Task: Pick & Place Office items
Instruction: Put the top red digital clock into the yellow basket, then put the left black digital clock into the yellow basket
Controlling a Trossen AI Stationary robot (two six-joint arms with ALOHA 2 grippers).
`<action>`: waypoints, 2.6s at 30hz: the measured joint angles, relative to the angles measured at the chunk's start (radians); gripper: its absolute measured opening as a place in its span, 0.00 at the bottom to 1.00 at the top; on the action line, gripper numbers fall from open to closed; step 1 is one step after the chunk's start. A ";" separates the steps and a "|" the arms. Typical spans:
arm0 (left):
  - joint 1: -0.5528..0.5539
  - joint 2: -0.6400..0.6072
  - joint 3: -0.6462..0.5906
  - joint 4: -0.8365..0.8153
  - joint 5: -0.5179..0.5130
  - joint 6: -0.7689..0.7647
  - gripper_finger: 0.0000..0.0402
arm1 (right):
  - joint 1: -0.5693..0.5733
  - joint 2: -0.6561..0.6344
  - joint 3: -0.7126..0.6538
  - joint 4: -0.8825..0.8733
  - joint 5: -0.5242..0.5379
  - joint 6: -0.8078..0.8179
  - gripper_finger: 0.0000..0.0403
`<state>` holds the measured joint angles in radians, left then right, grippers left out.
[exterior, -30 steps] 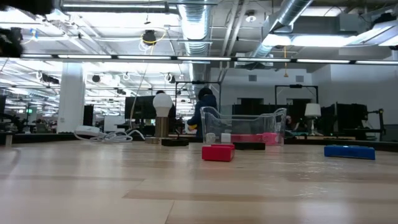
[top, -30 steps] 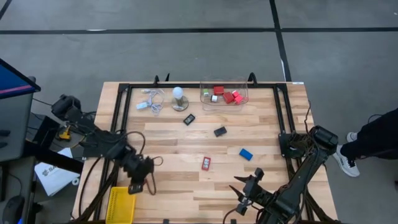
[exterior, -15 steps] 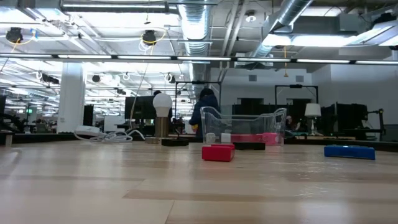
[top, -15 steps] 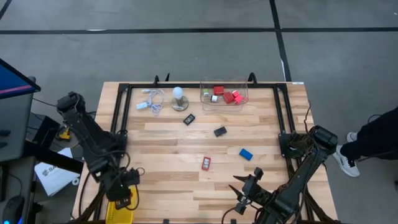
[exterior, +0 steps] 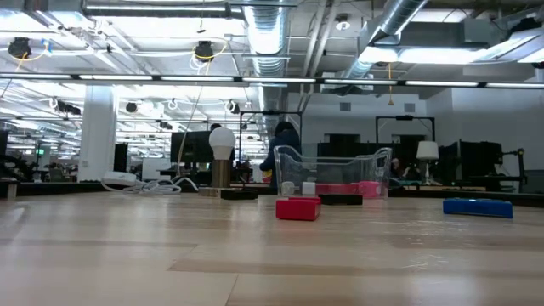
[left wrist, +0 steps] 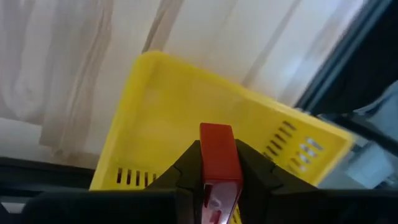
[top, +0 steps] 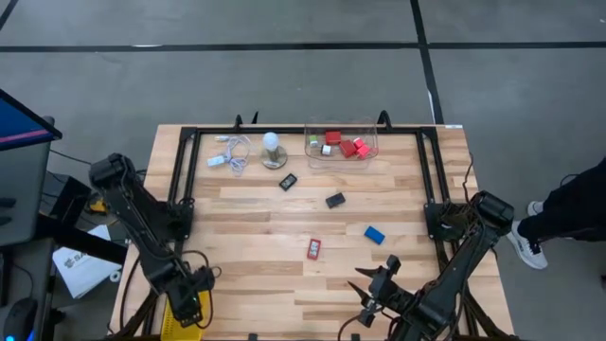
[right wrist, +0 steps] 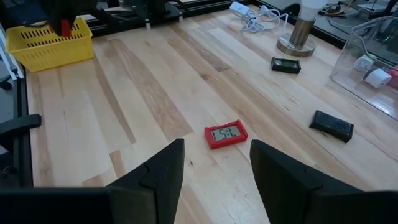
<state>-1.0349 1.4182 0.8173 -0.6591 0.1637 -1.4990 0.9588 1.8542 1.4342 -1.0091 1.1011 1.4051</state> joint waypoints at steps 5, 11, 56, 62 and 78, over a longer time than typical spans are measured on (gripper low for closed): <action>0.007 0.049 0.000 -0.006 0.039 0.020 0.13 | 0.000 0.000 0.000 0.001 0.000 0.000 0.44; 0.021 0.058 0.000 -0.008 0.045 0.033 0.14 | 0.000 0.000 0.000 0.001 0.000 0.000 0.44; 0.252 -0.095 0.001 0.353 -0.404 0.620 0.49 | -0.012 0.000 0.000 0.000 0.000 -0.018 0.44; 0.499 0.027 0.000 0.397 -0.443 0.833 0.54 | -0.010 0.000 0.000 0.000 0.000 -0.026 0.44; 1.118 0.044 0.001 0.598 -0.387 1.053 0.73 | 0.004 0.000 0.000 0.000 0.000 -0.026 0.46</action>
<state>0.0832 1.4620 0.8178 -0.0616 -0.2235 -0.4462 0.9627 1.8542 1.4342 -1.0089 1.1011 1.3792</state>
